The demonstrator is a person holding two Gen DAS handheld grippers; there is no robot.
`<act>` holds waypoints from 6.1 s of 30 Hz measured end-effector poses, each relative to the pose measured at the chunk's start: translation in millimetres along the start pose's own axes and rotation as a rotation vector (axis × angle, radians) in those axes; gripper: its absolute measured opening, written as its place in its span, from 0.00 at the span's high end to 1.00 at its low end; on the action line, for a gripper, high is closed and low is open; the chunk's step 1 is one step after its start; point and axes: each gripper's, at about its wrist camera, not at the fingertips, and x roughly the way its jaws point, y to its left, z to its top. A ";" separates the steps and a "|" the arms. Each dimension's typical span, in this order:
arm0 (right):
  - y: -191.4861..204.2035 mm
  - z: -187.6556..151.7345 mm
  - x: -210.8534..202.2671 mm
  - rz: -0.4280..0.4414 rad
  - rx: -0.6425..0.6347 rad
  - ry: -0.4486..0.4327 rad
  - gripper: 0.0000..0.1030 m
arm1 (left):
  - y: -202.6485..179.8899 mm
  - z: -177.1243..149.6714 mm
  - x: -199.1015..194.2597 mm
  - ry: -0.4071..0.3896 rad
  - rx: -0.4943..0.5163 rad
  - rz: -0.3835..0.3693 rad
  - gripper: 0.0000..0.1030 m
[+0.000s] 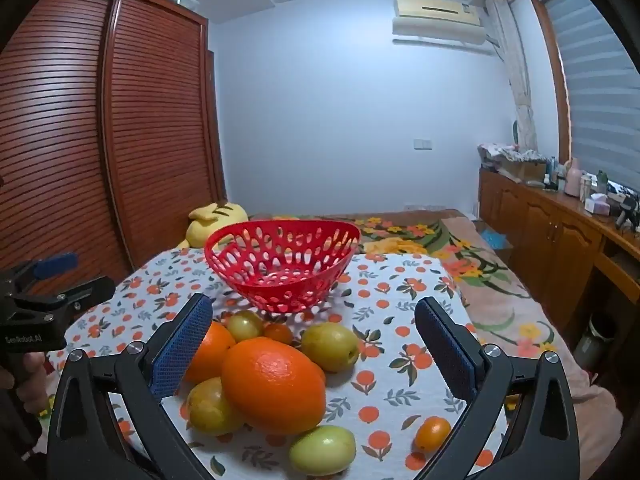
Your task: Organize fruits
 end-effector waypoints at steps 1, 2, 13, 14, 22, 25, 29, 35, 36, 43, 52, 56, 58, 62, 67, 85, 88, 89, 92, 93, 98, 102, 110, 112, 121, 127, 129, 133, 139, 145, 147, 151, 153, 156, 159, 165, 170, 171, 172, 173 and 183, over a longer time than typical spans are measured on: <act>0.3 0.2 -0.3 -0.001 0.000 0.000 0.00 | -0.5 0.4 0.6 0.000 -0.002 -0.001 0.00; 0.4 0.4 -0.7 -0.001 0.002 -0.001 0.00 | -1.4 0.9 1.3 0.001 -0.002 -0.001 0.00; 1.9 3.9 -5.7 0.006 0.010 -0.006 0.00 | 1.5 3.7 -9.9 -0.016 -0.018 -0.007 0.00; 1.7 4.2 -6.1 0.008 0.010 -0.005 0.00 | 1.9 3.5 -9.7 -0.016 -0.017 -0.008 0.00; 7.5 2.2 -5.0 0.011 0.002 0.000 0.00 | 2.7 6.4 -15.0 -0.020 -0.017 -0.005 0.00; 7.6 1.9 -5.2 0.011 0.002 0.002 0.00 | 3.1 6.7 -15.7 -0.020 -0.017 -0.004 0.00; 6.1 0.5 -3.7 0.013 0.004 0.004 0.00 | 3.4 6.2 -15.0 -0.020 -0.017 -0.006 0.00; 6.6 1.2 -3.8 0.011 0.005 0.004 0.00 | 3.6 6.2 -15.4 -0.023 -0.018 -0.006 0.00; 6.6 1.1 -4.0 0.012 0.005 0.004 0.00 | 4.2 6.7 -16.3 -0.025 -0.018 -0.006 0.00; 7.6 -0.2 -4.3 0.017 0.002 0.003 0.00 | 4.1 9.6 -22.0 -0.035 -0.021 -0.009 0.00; 8.9 0.0 -4.0 0.018 0.002 0.005 0.00 | 1.3 9.2 -24.8 -0.039 -0.021 -0.008 0.00; 9.0 -0.1 -4.9 0.019 0.002 0.005 0.00 | 1.1 9.2 -24.9 -0.039 -0.020 -0.008 0.00; 9.1 -0.6 -5.1 0.020 0.002 0.005 0.00 | 1.0 9.1 -24.8 -0.039 -0.020 -0.008 0.00; 10.8 -0.3 -5.6 0.019 0.001 0.005 0.00 | 1.2 9.5 -25.0 -0.040 -0.021 -0.009 0.00; 12.4 -1.1 -5.9 0.022 0.000 0.004 0.00 | 0.4 9.5 -25.6 -0.040 -0.021 -0.009 0.00; 18.7 -1.6 -6.5 0.028 -0.003 0.007 0.00 | 0.0 8.6 -26.1 -0.041 -0.022 -0.008 0.00; 17.6 -1.2 -6.1 0.028 -0.003 0.007 0.00 | 0.0 8.4 -25.9 -0.041 -0.021 -0.008 0.00; 17.5 -1.2 -6.1 0.028 -0.003 0.008 0.00 | 0.2 8.3 -25.7 -0.040 -0.021 -0.009 0.00; 18.9 -2.3 -6.0 0.029 -0.005 0.012 0.00 | -2.3 7.0 -25.9 -0.034 -0.019 -0.010 0.00; 19.9 -3.8 -5.8 0.027 -0.006 0.017 0.00 | -3.8 6.1 -25.8 -0.032 -0.018 -0.011 0.00; 13.7 -9.9 -4.4 0.024 -0.007 0.041 0.00 | -8.8 -0.6 -19.0 -0.006 -0.020 -0.019 0.00; 2.2 -17.0 -3.9 0.014 -0.005 0.068 0.00 | -8.8 -7.5 -7.3 0.018 -0.021 -0.041 0.00; -34.1 -37.6 -8.6 -0.022 0.003 0.136 0.00 | -30.5 -15.6 14.6 0.071 0.008 -0.148 0.00; -46.4 -44.3 -9.8 -0.036 0.014 0.154 0.01 | -36.3 -15.5 18.9 0.085 0.018 -0.163 0.00; -81.7 -66.6 -10.6 -0.060 0.034 0.231 0.08 | -55.1 -18.4 35.3 0.139 0.045 -0.235 0.00; -95.0 -79.9 4.0 -0.036 0.052 0.308 0.26 | -71.1 -19.9 49.7 0.179 0.061 -0.288 0.00; -96.8 -82.9 9.5 -0.025 0.050 0.324 0.31 | -76.9 -20.5 54.9 0.195 0.064 -0.308 0.00; -99.5 -88.5 19.5 -0.017 0.063 0.349 0.40 | -86.8 -21.3 61.7 0.218 0.069 -0.340 0.00; -105.8 -97.0 31.5 -0.018 0.076 0.391 0.49 | -101.0 -23.4 76.2 0.260 0.089 -0.361 0.00; -107.6 -103.4 41.4 -0.012 0.072 0.436 0.60 | -111.6 -26.5 86.3 0.296 0.105 -0.383 0.00; -107.6 -105.4 43.7 -0.015 0.065 0.444 0.61 | -114.8 -27.7 90.4 0.307 0.113 -0.385 0.00; -107.3 -107.7 46.4 -0.024 0.044 0.446 0.67 | -118.7 -30.3 98.0 0.326 0.127 -0.374 0.00; -109.1 -107.3 47.2 -0.020 0.048 0.445 0.67 | -119.0 -30.8 102.1 0.335 0.125 -0.371 0.00; -108.6 -106.8 48.7 -0.015 0.045 0.444 0.68 | -118.2 -31.0 107.0 0.349 0.120 -0.386 0.00; -109.1 -106.8 48.9 -0.009 0.049 0.442 0.68 | -119.2 -33.7 113.4 0.373 0.120 -0.404 0.01; -108.6 -106.5 49.8 -0.007 0.050 0.441 0.68 | -116.8 -36.9 121.2 0.401 0.097 -0.445 0.05; -107.9 -106.5 49.9 -0.006 0.051 0.441 0.68 | -117.2 -36.4 118.5 0.391 0.098 -0.470 0.14; -108.1 -106.5 49.9 -0.006 0.051 0.441 0.68 | -116.7 -36.6 117.8 0.387 0.098 -0.473 0.14; -107.1 -106.5 50.2 -0.006 0.050 0.441 0.68 | -116.5 -36.5 117.4 0.384 0.097 -0.475 0.14; -107.4 -106.3 50.3 -0.002 0.051 0.440 0.68 | -116.0 -36.4 117.2 0.384 0.094 -0.476 0.14; -100.0 -99.3 50.7 0.021 0.042 0.420 0.69 | -110.3 -27.6 103.0 0.329 0.090 -0.469 0.15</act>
